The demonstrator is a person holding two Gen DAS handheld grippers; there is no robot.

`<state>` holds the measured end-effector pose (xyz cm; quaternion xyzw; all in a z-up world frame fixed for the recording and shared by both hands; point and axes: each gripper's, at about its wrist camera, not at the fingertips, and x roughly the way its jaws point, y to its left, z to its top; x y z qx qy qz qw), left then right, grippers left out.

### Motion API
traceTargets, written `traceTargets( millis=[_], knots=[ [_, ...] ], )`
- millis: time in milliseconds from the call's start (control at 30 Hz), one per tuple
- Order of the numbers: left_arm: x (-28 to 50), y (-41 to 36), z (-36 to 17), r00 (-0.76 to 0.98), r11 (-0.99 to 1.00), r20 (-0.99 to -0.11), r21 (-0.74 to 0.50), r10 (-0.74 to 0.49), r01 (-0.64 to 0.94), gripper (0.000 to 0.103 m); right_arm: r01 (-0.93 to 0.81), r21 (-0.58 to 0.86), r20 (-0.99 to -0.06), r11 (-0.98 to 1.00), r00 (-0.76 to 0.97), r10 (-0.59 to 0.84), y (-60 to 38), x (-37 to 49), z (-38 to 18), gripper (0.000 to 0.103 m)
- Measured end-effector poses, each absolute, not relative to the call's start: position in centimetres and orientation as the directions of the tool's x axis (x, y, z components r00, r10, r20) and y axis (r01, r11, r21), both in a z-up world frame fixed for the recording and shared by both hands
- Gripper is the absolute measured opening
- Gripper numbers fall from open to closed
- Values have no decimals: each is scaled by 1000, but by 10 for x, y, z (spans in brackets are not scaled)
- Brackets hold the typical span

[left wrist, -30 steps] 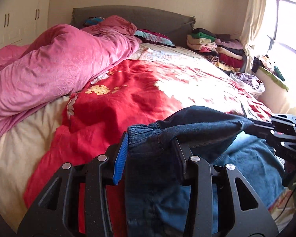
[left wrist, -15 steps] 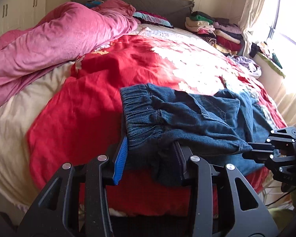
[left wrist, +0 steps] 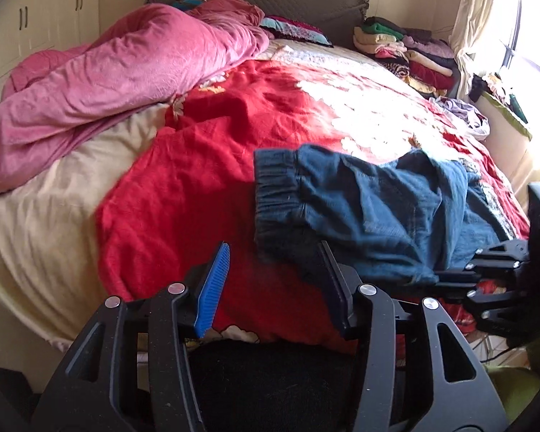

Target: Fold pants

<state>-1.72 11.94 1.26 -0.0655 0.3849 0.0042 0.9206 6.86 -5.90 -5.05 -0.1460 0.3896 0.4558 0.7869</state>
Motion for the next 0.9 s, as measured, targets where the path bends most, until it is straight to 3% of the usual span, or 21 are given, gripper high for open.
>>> traceTargets(
  millis=[200,300,400,567,767,900],
  knots=[
    [10,79,21,723,991,-681,-123,-116,43,40,-830,142,-760,540,258,596,-56,66,-55,12],
    [24,64,2,687,997,-723,-55,-73,48,35,-821,180,-753,542,240,613,-63,69,-49,14],
    [29,65,-26,633,998,-772,-51,-62,35,32,-813,204,-735,546,241,633,-73,68,-38,17],
    [23,64,-35,637,999,-769,-30,-52,45,32,-771,199,-682,605,335,650,-84,78,-23,30],
    [22,66,-37,639,998,-766,-51,-69,47,32,-722,218,-785,657,270,558,-62,101,-64,33],
    [18,65,-33,658,998,-751,-53,-65,38,31,-696,274,-777,664,247,579,-66,109,-65,33]
  ],
)
